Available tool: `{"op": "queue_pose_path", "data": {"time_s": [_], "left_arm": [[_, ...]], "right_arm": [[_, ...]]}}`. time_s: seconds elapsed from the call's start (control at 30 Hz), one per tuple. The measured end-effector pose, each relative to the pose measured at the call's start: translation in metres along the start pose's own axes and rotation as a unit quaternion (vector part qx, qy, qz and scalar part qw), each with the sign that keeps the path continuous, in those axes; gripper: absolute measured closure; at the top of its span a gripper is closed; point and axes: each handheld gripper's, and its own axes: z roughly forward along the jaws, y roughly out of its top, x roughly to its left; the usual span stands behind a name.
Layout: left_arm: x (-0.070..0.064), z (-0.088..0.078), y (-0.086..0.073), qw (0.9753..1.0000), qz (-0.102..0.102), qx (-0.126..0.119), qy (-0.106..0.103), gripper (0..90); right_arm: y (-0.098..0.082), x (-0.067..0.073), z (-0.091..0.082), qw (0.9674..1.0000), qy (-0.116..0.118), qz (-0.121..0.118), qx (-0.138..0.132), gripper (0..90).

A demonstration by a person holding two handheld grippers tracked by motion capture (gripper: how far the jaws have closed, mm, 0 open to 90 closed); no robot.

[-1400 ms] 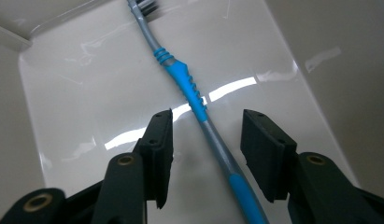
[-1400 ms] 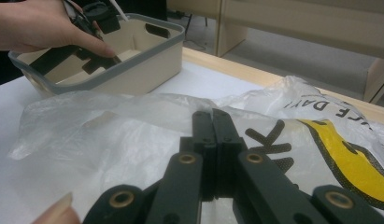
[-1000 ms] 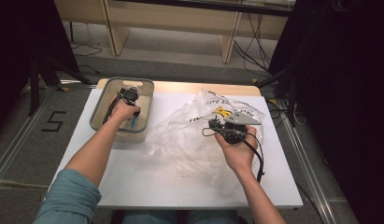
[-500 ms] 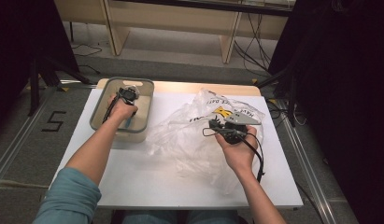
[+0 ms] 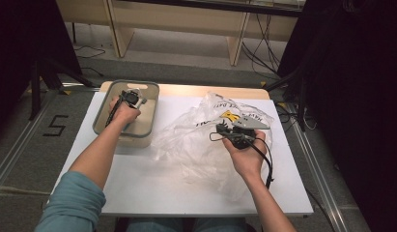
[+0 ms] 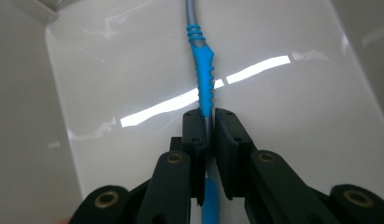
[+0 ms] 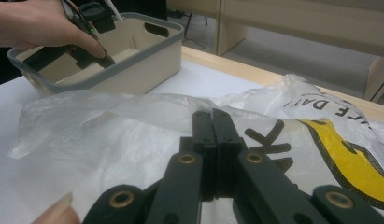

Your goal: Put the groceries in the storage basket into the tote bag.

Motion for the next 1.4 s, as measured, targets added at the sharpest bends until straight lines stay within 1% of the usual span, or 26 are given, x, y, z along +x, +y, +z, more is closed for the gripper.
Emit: {"op": "queue_pose_path", "data": {"time_s": [0.27, 0.47, 0.63, 0.87, 1.1, 1.4], "left_arm": [[-0.0016, -0.0002, 0.0009, 0.9999, 0.006, 0.006, 0.009, 83.4], [-0.0010, -0.0006, 0.0012, 0.9999, 0.011, 0.009, 0.009, 83.9], [0.0010, -0.0008, 0.0010, 0.9999, 0.005, 0.009, 0.004, 84.0], [0.0033, -0.0009, 0.0007, 1.0000, 0.000, 0.009, 0.003, 84.1], [0.0052, -0.0011, 0.0002, 0.9999, 0.006, 0.012, 0.007, 84.1], [0.0080, -0.0013, -0.0003, 0.9998, 0.013, 0.009, 0.015, 84.1]], "right_arm": [[0.0000, -0.0001, -0.0001, 1.0000, 0.000, 0.000, 0.000, 90.0], [-0.0003, -0.0003, 0.0002, 1.0000, 0.000, -0.001, 0.001, 90.0], [-0.0004, -0.0001, 0.0005, 1.0000, 0.000, -0.002, 0.001, 90.0], [-0.0003, -0.0007, 0.0004, 1.0000, -0.001, -0.001, 0.000, 90.0], [-0.0011, -0.0008, 0.0013, 1.0000, 0.000, -0.001, 0.001, 90.0], [-0.0014, -0.0010, 0.0019, 1.0000, 0.000, -0.002, 0.002, 90.0]]}}
